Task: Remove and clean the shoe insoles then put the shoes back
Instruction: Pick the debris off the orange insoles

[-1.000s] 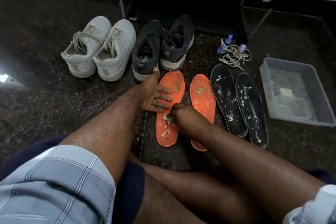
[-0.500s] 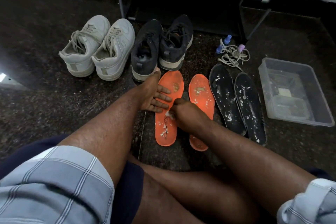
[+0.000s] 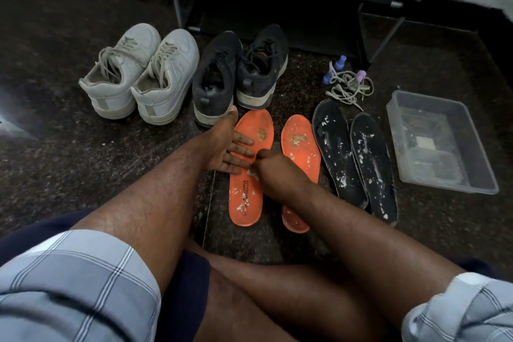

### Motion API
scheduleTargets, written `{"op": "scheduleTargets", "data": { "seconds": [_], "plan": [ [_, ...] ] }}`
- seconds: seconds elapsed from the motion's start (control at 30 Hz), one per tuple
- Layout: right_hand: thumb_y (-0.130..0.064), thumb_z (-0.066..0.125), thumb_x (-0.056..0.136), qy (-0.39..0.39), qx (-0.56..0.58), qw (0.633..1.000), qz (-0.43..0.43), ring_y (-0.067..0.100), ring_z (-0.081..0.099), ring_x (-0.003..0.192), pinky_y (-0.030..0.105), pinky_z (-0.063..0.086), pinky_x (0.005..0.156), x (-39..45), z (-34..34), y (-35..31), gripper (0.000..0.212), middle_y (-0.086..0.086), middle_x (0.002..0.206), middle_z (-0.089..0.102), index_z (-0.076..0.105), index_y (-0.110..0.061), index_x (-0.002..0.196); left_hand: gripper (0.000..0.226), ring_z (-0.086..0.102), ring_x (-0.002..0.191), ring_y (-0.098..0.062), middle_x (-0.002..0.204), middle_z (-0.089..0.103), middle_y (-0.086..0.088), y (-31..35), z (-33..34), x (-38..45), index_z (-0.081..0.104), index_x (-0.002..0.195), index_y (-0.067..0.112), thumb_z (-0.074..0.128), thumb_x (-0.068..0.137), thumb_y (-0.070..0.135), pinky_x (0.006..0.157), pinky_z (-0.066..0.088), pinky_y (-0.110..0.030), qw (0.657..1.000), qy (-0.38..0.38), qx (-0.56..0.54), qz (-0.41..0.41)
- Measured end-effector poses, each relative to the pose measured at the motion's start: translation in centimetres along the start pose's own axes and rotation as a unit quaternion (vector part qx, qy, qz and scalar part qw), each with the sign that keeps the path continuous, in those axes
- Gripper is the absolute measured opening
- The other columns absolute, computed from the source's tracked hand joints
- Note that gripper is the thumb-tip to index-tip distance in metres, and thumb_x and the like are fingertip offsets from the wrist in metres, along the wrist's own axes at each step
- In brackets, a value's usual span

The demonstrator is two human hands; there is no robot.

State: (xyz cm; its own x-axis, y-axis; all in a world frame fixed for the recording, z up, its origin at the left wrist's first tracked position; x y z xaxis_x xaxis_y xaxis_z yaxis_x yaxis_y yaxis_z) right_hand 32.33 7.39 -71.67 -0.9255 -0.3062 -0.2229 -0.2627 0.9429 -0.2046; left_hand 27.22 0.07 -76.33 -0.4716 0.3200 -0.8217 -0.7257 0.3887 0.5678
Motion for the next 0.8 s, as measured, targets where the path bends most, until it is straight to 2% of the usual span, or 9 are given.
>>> {"op": "scheduleTargets", "data": {
  "seconds": [0.1,0.27,0.4,0.57,0.7,0.8],
  "plan": [
    [-0.025,0.058,0.091,-0.049,0.007,0.999,-0.021,0.030,0.061,0.082,0.040,0.051,0.074,-0.5,0.9,-0.8,0.021,0.011,0.089,0.060,0.071,-0.010,0.087,0.098,0.069,0.102,-0.036,0.114,0.072,-0.013,0.1,-0.1,0.1,0.064,0.122,0.010,0.008,0.087,0.083,0.095,0.051,-0.050,1.000,0.003,0.003,0.001],
    [-0.022,0.055,0.094,0.003,0.004,1.000,0.019,0.027,0.061,0.080,0.035,0.050,0.073,-0.2,-0.5,-0.1,0.020,0.008,0.094,0.058,0.072,-0.011,0.096,0.098,0.068,0.105,-0.037,0.116,0.070,-0.013,0.0,0.1,0.2,0.064,0.123,0.011,0.009,0.087,0.084,0.098,0.049,-0.052,1.000,-0.003,0.001,0.002],
    [-0.028,0.059,0.093,-0.057,0.035,0.998,-0.008,0.030,0.062,0.084,0.038,0.050,0.077,-0.7,0.8,-0.9,0.023,0.011,0.092,0.062,0.073,-0.011,0.089,0.098,0.069,0.102,-0.037,0.114,0.071,-0.014,0.1,0.0,0.1,0.064,0.122,0.010,0.009,0.087,0.083,0.093,0.052,-0.049,1.000,0.003,0.003,0.003],
    [-0.021,0.055,0.092,-0.003,0.039,0.999,0.022,0.028,0.060,0.084,0.039,0.051,0.077,-0.4,-0.6,0.2,0.018,0.009,0.096,0.057,0.071,-0.013,0.096,0.099,0.067,0.104,-0.037,0.116,0.070,-0.013,0.1,0.2,0.0,0.063,0.125,0.009,0.010,0.087,0.084,0.096,0.051,-0.052,1.000,-0.002,-0.004,0.004],
    [-0.030,0.056,0.093,-0.018,0.044,0.999,-0.004,0.027,0.060,0.082,0.038,0.050,0.075,-0.4,0.4,0.0,0.024,0.009,0.090,0.061,0.073,-0.013,0.090,0.098,0.069,0.102,-0.038,0.116,0.070,-0.014,0.2,0.1,-0.1,0.062,0.125,0.008,0.012,0.088,0.083,0.091,0.054,-0.050,1.000,0.004,-0.016,0.012],
    [-0.030,0.059,0.091,-0.020,0.060,0.998,0.004,0.023,0.058,0.090,0.036,0.048,0.079,-0.4,0.6,0.6,0.021,0.007,0.090,0.065,0.073,-0.014,0.088,0.098,0.069,0.100,-0.039,0.116,0.070,-0.014,0.4,0.0,-0.1,0.062,0.125,0.007,0.014,0.088,0.083,0.087,0.055,-0.050,0.999,0.006,-0.031,0.015]
  ]
}}
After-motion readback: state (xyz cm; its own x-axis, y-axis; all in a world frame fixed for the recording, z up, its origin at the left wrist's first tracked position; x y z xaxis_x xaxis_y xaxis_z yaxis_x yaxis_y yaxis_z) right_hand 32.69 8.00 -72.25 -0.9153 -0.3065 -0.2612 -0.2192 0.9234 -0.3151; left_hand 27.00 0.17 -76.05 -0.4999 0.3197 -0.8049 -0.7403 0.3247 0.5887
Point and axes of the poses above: each hand's wrist, its own x-axis towards the middle knuckle, its own z-axis out of the palm, y = z × x, the point moved 10 cm from there along x, towards the middle knuckle
